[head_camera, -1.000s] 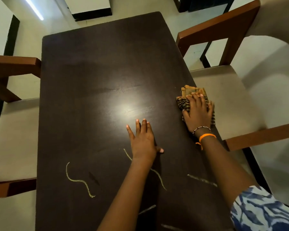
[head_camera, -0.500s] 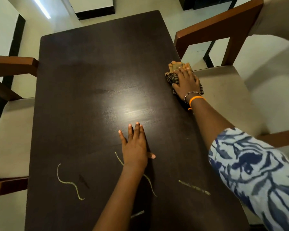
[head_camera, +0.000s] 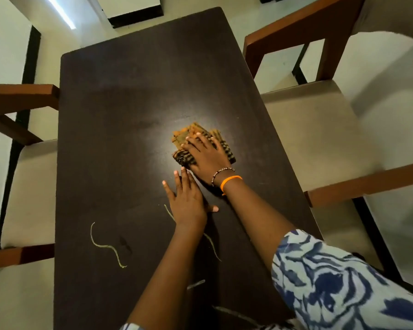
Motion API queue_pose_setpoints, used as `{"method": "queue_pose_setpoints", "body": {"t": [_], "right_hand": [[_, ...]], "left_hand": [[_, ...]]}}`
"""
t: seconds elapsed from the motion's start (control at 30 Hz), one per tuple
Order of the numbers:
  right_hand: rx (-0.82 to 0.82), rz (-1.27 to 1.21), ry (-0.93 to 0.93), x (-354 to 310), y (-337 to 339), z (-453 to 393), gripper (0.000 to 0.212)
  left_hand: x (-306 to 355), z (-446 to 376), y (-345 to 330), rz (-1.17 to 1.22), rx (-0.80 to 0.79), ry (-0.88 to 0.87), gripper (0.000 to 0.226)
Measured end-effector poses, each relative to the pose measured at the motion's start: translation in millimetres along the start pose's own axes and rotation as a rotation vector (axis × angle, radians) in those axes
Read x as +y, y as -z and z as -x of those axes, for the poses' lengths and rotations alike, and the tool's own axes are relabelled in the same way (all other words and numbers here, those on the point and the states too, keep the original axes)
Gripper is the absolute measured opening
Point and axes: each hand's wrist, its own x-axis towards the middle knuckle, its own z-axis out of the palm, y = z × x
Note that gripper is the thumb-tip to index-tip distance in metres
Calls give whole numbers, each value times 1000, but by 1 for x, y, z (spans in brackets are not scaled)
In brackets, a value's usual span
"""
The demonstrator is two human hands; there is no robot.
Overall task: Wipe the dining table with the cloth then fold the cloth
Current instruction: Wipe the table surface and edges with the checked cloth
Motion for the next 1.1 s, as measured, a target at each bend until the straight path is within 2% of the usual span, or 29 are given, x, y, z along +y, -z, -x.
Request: {"method": "queue_pose_setpoints", "body": {"t": [0.17,0.33,0.4,0.5,0.63,0.8,0.93,1.0,1.1], "right_hand": [[98,-4,-135,54,16,22,49],[164,-19,-447,116,31,52,55],[196,-70,-554,121,33,55,54],[236,-62,-618,105,28,51,53],[184,-46,-510,59,12,55,56],[79,-32,-169,-16,-13,67,53],[14,16,-26,-4,-11,89,56],[36,35,-71,17,-2,98,53],[78,14,-272,63,12,111,53]], "left_hand": [[-4,4,-3,32,11,-36,107],[-8,6,-4,75,21,-48,106],[-9,7,-5,56,27,-57,107],[-8,8,-5,39,52,-81,106],[-8,13,-5,73,64,-112,111],[-20,1,5,17,16,-80,121],[-22,-1,6,-10,-43,-107,116],[-22,0,5,-7,-52,-106,114],[-23,-1,5,-16,-52,-108,116]]}}
